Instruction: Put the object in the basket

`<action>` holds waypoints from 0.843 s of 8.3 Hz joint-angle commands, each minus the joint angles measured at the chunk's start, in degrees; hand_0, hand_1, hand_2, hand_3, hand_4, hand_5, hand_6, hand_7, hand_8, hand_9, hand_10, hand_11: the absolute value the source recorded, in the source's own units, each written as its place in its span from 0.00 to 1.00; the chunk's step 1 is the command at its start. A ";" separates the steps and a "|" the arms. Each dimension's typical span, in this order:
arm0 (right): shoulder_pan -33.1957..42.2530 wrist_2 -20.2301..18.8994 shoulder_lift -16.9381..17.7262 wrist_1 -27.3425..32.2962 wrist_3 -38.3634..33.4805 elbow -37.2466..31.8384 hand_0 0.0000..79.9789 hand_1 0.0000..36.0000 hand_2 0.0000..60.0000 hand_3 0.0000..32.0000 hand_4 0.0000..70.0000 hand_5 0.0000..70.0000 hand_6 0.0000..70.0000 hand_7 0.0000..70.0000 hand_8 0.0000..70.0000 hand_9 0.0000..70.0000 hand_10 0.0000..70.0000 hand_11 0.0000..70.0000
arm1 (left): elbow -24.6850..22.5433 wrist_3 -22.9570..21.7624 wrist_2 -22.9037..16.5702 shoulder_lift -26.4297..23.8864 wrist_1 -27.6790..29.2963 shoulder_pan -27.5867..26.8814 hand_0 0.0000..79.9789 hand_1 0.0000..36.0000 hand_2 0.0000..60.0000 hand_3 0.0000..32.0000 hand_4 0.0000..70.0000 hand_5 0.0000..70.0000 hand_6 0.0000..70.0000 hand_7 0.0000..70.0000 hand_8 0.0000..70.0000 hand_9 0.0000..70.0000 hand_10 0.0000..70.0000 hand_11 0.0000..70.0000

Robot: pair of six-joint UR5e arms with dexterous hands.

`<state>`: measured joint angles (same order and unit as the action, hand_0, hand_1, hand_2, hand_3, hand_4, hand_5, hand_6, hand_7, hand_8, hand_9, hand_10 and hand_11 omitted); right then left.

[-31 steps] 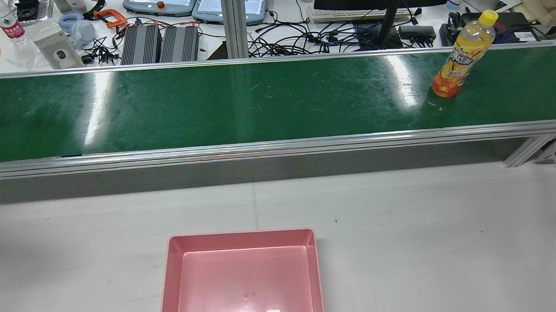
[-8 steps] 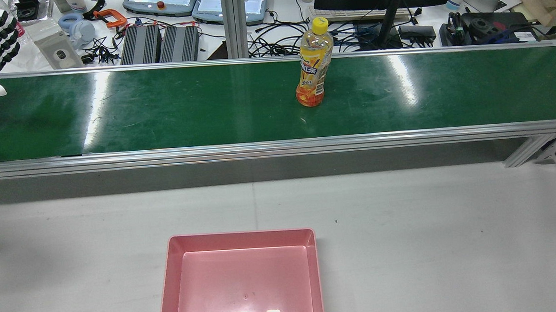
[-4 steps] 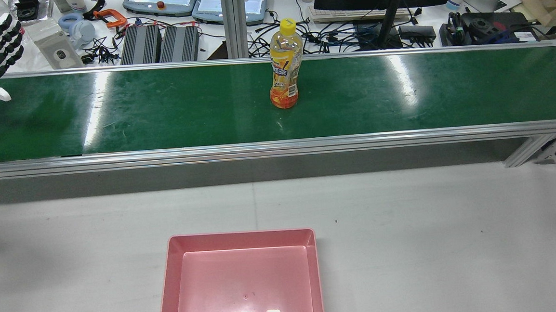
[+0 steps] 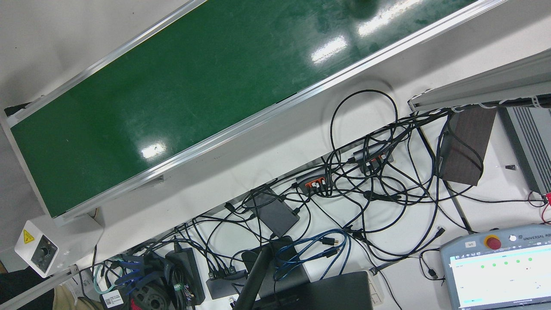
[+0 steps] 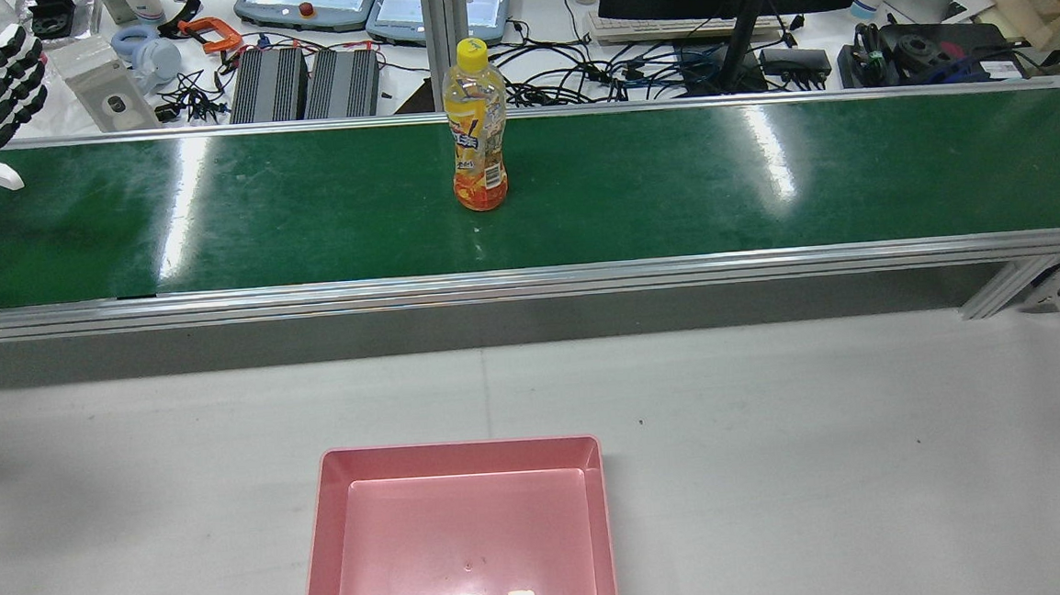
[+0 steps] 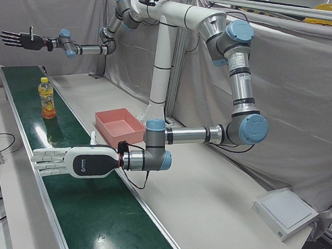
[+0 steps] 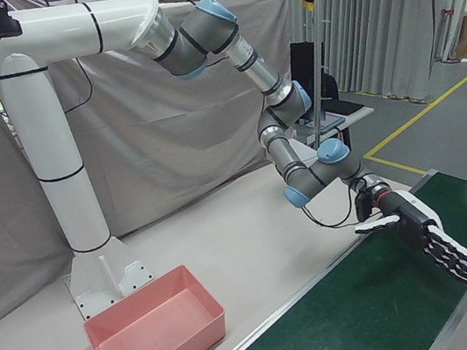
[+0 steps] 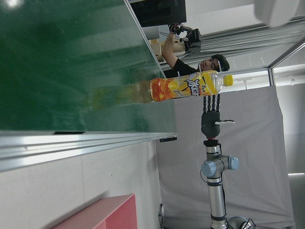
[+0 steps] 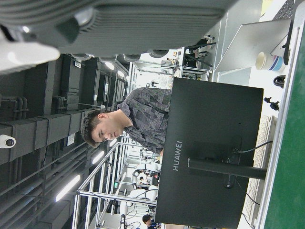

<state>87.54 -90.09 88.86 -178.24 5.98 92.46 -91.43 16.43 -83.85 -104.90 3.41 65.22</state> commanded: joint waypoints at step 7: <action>0.00 0.00 0.00 -0.09 0.00 0.00 0.00 0.00 0.00 0.00 0.00 0.00 0.00 0.00 0.00 0.00 0.00 0.00 | -0.07 0.09 0.09 -1.87 -1.82 -1.48 0.98 0.43 0.00 0.00 0.00 0.00 0.00 0.00 0.00 0.00 0.00 0.00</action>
<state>87.54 -90.09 88.86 -178.24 5.99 92.46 -91.48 16.35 -83.85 -105.42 2.92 65.17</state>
